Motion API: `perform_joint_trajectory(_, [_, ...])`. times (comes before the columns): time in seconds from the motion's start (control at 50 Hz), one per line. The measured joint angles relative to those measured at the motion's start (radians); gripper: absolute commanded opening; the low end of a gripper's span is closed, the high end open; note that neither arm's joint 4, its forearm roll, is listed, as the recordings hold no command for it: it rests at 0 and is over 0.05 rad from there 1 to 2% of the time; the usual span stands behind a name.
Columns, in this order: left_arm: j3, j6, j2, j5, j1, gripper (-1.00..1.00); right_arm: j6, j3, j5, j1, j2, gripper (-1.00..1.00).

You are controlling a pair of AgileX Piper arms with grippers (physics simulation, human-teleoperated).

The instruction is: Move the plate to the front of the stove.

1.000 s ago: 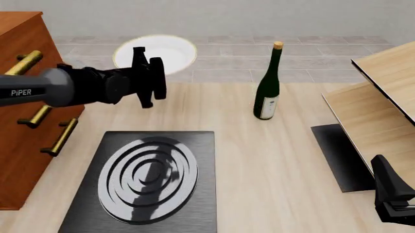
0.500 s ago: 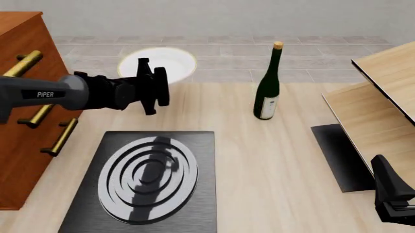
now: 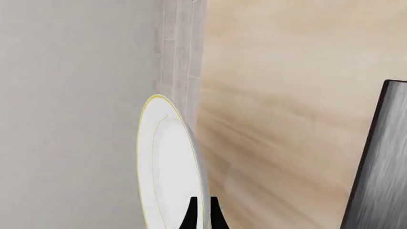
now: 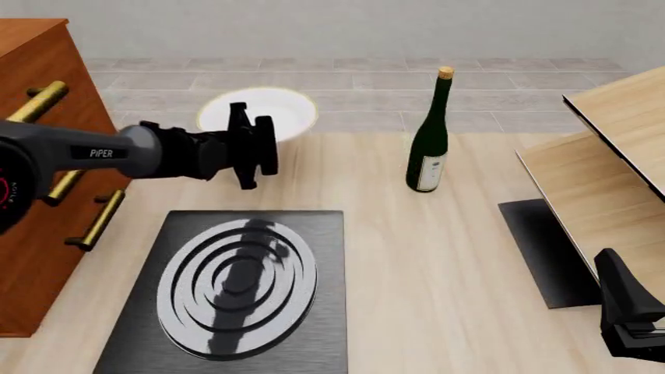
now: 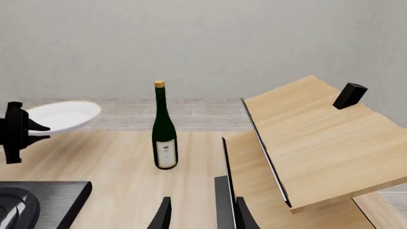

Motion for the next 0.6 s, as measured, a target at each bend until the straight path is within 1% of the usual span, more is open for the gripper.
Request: perform_joint_trajectory(0.6, [-0.048, -0.018, 0.081, 0.002, 0.007, -1.00, 0.000, 0.000, 0.000, 0.000, 0.000, 1.00])
